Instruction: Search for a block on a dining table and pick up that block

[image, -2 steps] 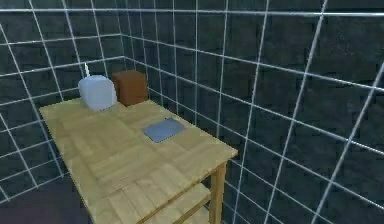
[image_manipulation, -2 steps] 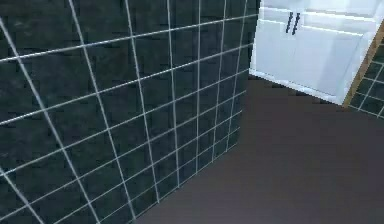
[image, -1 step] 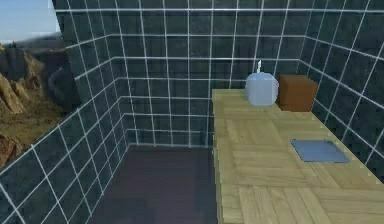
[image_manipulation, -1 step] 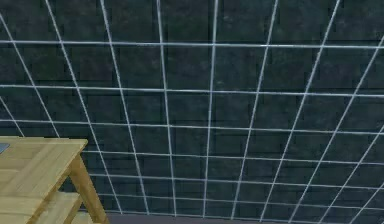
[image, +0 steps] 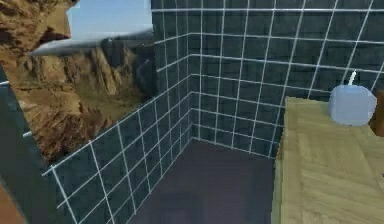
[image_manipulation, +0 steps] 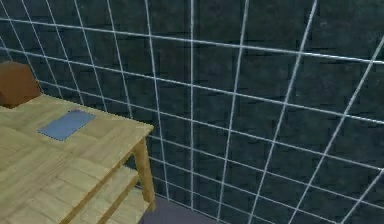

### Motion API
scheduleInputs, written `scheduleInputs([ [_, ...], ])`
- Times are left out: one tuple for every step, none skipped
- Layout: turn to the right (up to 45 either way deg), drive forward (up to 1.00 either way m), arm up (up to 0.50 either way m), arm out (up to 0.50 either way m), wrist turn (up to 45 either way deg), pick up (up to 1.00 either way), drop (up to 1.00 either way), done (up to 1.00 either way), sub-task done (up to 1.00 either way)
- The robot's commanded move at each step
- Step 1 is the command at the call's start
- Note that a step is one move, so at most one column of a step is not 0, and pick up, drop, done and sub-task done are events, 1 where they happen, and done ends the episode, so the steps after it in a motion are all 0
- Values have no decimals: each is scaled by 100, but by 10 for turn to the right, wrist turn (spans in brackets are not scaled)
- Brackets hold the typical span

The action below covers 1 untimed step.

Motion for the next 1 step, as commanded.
scheduleInputs([
  [0,30,0,0,0,0,0,0,0],
])
